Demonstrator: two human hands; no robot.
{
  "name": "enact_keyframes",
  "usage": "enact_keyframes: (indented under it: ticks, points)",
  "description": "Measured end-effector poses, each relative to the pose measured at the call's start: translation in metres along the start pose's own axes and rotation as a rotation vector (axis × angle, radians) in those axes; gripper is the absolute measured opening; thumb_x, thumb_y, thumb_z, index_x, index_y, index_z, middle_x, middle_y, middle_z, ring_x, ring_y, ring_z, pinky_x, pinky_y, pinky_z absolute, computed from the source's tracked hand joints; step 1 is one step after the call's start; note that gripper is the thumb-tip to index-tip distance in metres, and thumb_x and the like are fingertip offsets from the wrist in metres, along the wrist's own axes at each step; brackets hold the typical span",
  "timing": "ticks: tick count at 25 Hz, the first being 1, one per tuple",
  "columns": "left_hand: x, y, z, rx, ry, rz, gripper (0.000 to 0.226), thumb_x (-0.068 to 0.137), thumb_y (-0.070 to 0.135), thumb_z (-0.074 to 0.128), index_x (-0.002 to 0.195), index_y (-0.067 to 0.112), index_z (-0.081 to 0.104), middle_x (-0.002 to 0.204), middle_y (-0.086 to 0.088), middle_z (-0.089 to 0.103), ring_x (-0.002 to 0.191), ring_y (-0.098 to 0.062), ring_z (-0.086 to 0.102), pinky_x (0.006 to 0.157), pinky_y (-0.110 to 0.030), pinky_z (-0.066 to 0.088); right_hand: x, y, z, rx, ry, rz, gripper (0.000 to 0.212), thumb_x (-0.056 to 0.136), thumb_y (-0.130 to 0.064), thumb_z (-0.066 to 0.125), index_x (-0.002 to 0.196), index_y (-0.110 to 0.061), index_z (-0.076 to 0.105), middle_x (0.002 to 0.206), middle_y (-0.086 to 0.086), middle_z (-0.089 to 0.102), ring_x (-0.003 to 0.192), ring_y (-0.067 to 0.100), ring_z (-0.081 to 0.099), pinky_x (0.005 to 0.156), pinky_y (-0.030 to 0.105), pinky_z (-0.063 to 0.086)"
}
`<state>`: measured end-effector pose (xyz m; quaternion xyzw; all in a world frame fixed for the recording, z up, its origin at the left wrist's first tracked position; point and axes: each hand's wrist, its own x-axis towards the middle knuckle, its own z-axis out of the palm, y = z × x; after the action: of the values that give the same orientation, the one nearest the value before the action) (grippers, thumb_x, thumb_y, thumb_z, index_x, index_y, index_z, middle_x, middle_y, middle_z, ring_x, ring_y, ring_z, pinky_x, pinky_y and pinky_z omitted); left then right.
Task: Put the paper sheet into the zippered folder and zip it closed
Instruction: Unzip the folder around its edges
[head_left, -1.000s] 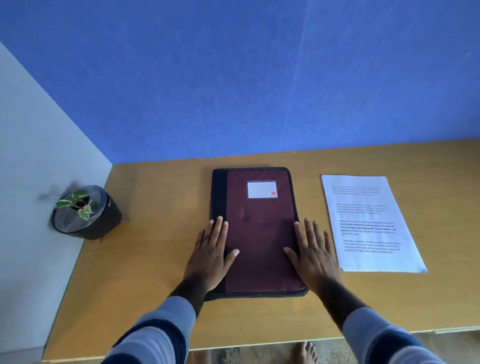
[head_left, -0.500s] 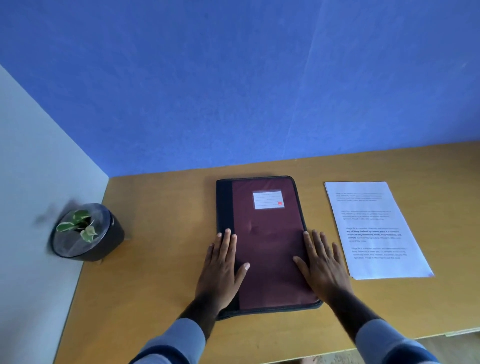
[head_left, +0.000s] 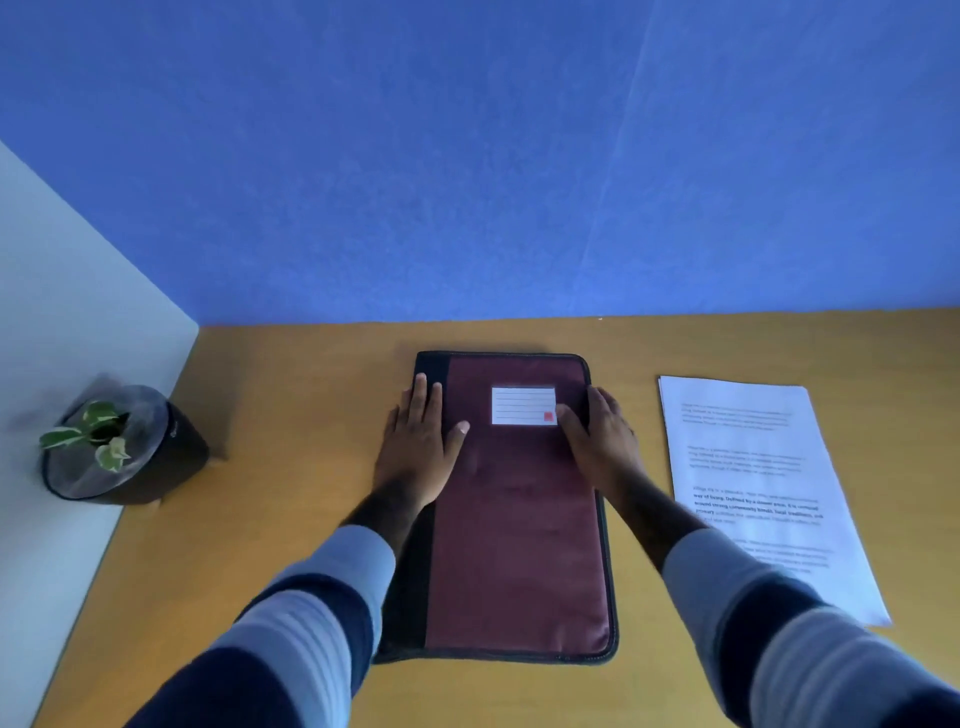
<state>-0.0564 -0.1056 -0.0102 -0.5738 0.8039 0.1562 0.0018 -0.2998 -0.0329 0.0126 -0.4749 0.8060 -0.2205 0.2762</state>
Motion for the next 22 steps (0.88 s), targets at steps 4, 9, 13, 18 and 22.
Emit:
enact_keyframes:
  ticks: [4,9,13,18,22]
  points:
    - [0.057,-0.003,-0.023,0.021,0.028,0.005,0.071,0.107,0.051,0.029,0.162,0.009,0.015,0.172,-0.01,0.004,0.158,-0.027,0.008,0.127,-0.042,0.014,0.036,-0.007,-0.007,-0.048,0.028,0.048,0.07,0.102,-0.053,0.044,0.154,-0.008,0.032,0.164,0.014,0.029,0.149,0.034,0.032,0.119,0.049,0.033]
    - [0.099,-0.009,-0.036,0.124,0.095,-0.016,0.045,0.107,0.036,0.038,0.129,0.003,0.058,0.138,-0.019,0.052,0.124,-0.038,0.05,0.103,-0.046,0.042,0.066,-0.002,-0.001,-0.255,0.017,0.03,0.075,0.102,-0.056,0.044,0.157,-0.008,0.027,0.172,0.012,0.007,0.159,0.028,0.002,0.125,0.047,0.014]
    - [0.121,-0.005,-0.044,0.099,0.097,-0.115,0.04,0.105,0.029,0.039,0.118,0.004,0.066,0.122,-0.016,0.062,0.111,-0.037,0.058,0.09,-0.044,0.048,0.079,0.002,0.002,-0.13,0.057,0.057,0.056,0.094,-0.05,0.062,0.134,-0.01,0.055,0.158,0.012,0.038,0.145,0.034,0.037,0.116,0.053,0.037]
    - [0.151,0.009,-0.062,0.11,-0.063,-0.298,0.027,0.099,0.03,0.056,0.112,0.008,0.068,0.116,-0.01,0.07,0.104,-0.032,0.068,0.07,-0.034,0.046,0.083,-0.003,0.0,-0.034,0.1,0.091,0.049,0.088,-0.043,0.073,0.121,-0.008,0.06,0.14,0.008,0.051,0.123,0.03,0.054,0.102,0.054,0.048]
    - [0.168,0.019,-0.074,0.178,-0.182,-0.365,0.019,0.092,0.027,0.064,0.087,0.009,0.063,0.094,-0.007,0.07,0.084,-0.03,0.067,0.067,-0.03,0.05,0.083,-0.001,0.002,-0.033,0.111,0.086,0.055,0.088,-0.043,0.073,0.127,-0.008,0.058,0.15,0.012,0.046,0.133,0.032,0.049,0.108,0.054,0.044]
